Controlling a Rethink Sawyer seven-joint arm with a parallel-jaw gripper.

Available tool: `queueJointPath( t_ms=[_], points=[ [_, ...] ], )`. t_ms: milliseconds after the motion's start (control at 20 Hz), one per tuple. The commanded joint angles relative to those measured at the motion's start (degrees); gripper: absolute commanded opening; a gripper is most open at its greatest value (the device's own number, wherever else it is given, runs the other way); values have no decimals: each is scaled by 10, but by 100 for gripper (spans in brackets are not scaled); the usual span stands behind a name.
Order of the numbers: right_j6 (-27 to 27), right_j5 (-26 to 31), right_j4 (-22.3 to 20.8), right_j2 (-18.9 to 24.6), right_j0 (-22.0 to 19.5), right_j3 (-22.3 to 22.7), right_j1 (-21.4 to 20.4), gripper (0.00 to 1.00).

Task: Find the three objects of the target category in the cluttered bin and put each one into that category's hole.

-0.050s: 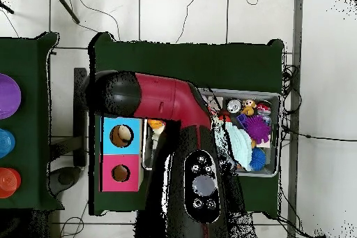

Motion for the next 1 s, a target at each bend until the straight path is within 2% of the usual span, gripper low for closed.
queueJointPath(
  t_ms=[50,300,500,1000],
  points=[
    [-45,3,-28,57,-22,92,18,0],
    [-1,-41,-34,49,1,76,51,0],
    [23,-48,-28,45,19,65,63,0],
    [-12,-75,-24,63,3,83,62,0]
  ],
)
